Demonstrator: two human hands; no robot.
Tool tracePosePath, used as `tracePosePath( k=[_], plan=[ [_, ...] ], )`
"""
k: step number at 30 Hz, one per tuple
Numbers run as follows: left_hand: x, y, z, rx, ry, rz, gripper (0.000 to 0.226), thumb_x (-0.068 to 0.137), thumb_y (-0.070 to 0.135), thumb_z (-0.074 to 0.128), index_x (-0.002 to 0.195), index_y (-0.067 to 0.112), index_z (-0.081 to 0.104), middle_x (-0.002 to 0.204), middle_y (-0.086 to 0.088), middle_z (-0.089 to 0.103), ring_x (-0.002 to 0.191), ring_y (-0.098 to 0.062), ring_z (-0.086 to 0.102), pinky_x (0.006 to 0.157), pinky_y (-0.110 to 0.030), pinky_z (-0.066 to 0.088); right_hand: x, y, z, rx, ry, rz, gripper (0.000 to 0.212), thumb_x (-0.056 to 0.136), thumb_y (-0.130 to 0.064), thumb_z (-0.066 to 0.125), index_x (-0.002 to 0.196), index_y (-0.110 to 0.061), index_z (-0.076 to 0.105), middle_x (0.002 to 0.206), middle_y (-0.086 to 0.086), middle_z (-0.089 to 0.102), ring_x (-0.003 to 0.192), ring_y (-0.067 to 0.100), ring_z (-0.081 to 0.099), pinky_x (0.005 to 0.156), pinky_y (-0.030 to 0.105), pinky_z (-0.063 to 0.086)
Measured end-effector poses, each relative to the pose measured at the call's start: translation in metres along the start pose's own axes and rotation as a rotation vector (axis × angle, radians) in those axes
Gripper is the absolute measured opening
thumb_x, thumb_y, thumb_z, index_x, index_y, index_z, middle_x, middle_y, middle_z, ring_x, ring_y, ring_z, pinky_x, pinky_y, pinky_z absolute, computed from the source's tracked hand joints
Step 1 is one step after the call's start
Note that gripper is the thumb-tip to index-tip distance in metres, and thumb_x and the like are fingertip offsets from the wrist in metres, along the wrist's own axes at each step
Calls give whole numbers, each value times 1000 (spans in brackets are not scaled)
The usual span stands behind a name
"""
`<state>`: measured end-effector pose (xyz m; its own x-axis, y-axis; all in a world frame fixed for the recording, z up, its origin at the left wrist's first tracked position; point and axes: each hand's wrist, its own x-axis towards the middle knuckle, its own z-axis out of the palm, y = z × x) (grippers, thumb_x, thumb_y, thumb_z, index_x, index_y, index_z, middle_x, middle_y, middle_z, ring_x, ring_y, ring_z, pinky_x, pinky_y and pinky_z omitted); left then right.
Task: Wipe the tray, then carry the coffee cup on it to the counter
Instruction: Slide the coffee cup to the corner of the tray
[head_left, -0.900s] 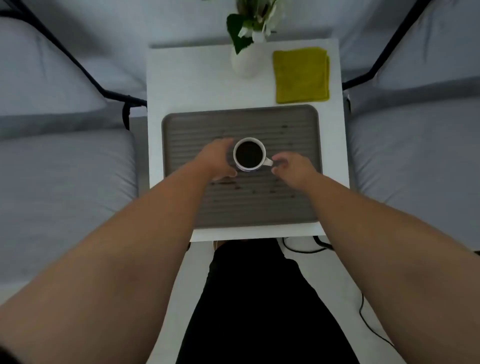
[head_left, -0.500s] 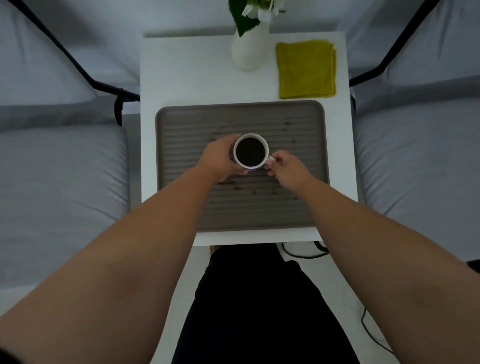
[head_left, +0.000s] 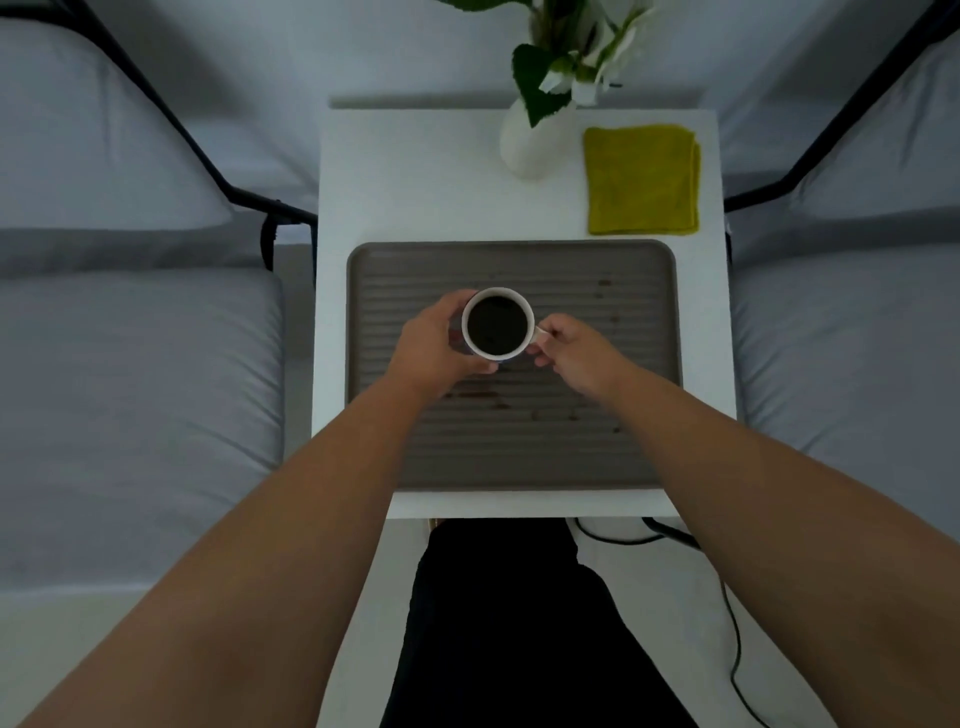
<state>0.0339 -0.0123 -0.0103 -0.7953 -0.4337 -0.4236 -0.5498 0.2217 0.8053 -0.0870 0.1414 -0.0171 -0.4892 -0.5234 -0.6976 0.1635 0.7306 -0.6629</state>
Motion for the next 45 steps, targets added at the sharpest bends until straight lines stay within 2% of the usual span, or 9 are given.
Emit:
tracePosePath(
  k=[6,13,15,19,25,32,38,41,45],
  plan=[
    [-3,-12,-35,-62,112,-26,80,55,14,90,123,35,53,108,24,59,97,-1,61,76,-14,51,23,-36,21,-34,-76,-49,16,100,-14,38,99,-14,54,103,4,62,86,12,57,64,19,42],
    [3,-44,-63,-139,216,-70,83,53,13,91,126,28,53,117,8,63,104,-12,64,85,-29,56,59,-69,48,-63,-168,-24,23,87,3,46,85,-18,54,101,9,61,90,18,55,66,23,41],
    [6,-52,-67,-129,242,-77,83,53,18,91,126,29,52,117,10,64,105,-10,64,88,-31,55,68,-73,55,-102,-183,-36,21,87,2,46,89,-17,56,102,11,63,91,19,56,71,27,42],
    [9,-59,-70,-98,291,-74,77,59,18,89,125,29,52,110,18,60,102,-5,61,84,-14,48,82,-81,62,-186,-175,-69,22,93,-2,41,106,-9,57,108,9,64,91,18,58,70,25,45],
    [14,-67,-70,-171,339,-79,75,59,13,88,124,28,53,113,14,61,106,-4,60,89,-24,53,98,-86,65,-330,-169,-157,20,95,-8,41,92,-24,53,102,3,66,93,23,61,85,39,50],
    [18,-68,-67,-161,377,-94,75,59,18,89,124,27,53,116,9,62,104,-6,61,89,-29,55,105,-88,62,-398,-140,-234,14,95,-11,44,94,-23,52,88,-7,61,75,6,53,60,22,42],
    [18,-70,-65,-49,378,-106,81,58,24,90,127,23,49,124,3,50,97,-1,58,89,-22,52,99,-86,50,-334,-95,-282,28,92,-6,50,113,-25,51,96,-2,64,84,14,59,70,24,46],
    [12,-67,-63,-44,379,-123,92,57,24,91,135,20,42,131,1,41,106,-8,55,96,-28,49,94,-81,22,-268,31,-290,41,87,2,46,116,-26,51,91,-3,65,79,10,59,62,20,43],
    [-6,-62,-48,-39,434,-187,105,59,33,89,145,23,29,141,0,32,125,-15,43,105,-32,40,92,-60,-39,-127,496,-294,34,85,3,47,101,-25,59,94,9,67,71,6,57,57,18,42]
  ],
)
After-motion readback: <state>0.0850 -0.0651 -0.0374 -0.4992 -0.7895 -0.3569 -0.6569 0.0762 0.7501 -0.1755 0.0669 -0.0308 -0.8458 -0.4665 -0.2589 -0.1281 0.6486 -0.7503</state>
